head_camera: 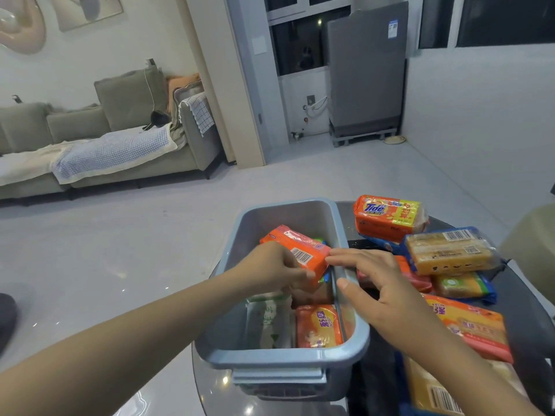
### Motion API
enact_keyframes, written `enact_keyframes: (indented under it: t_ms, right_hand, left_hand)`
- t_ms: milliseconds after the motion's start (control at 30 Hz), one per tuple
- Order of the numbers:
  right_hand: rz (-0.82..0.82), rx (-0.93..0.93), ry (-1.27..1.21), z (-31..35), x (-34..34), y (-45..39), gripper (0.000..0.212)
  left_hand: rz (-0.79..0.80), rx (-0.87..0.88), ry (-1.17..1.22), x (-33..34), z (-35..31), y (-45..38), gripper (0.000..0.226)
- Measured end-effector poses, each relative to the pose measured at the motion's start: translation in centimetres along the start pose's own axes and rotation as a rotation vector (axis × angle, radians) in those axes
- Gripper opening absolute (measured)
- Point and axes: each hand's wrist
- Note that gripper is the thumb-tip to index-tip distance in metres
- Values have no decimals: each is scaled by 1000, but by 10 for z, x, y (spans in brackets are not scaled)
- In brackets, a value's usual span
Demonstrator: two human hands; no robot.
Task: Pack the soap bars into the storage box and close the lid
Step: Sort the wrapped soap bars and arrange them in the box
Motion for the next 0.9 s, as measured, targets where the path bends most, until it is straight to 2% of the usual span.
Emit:
enact_keyframes:
  t_ms: [100, 133, 167, 233, 367, 500, 800, 900]
  right_hand:
    - [-11, 0, -12, 0, 0, 0, 32]
    - [-13, -1, -16, 0, 0, 0, 32]
    - [-12, -1, -19, 1, 1, 0, 32]
    - [-9, 0, -20, 1, 1, 0, 31]
    - [-14, -10, -21, 0, 1, 0, 33]
    - [-12, -6, -23, -1, 1, -1, 31]
    - [-32, -9, -31, 0, 1, -1, 33]
    - [-43, -10, -31, 1, 1, -1, 34]
  left_hand:
    - [-304, -32, -44, -8, 0, -2, 21]
    - [-352, -67, -46, -8, -2, -4, 27]
    - [-362, -112, -55, -6, -3, -7, 42]
    - [-328, -195, -119, -5, -7, -15, 63]
    - [-174, -315, -43, -10, -11, -34, 71]
    - [-80, -335, -40, -18, -9, -46, 81]
    - [166, -22, 92, -14, -4, -31, 49]
    - [261, 78, 9, 0, -12, -20, 37]
Point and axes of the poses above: each hand's wrist, its own y-axis away from the middle knuckle, its own x-axis out of the palm, z = x × y, and after that the axes turned 5 degrees about z, right-handed
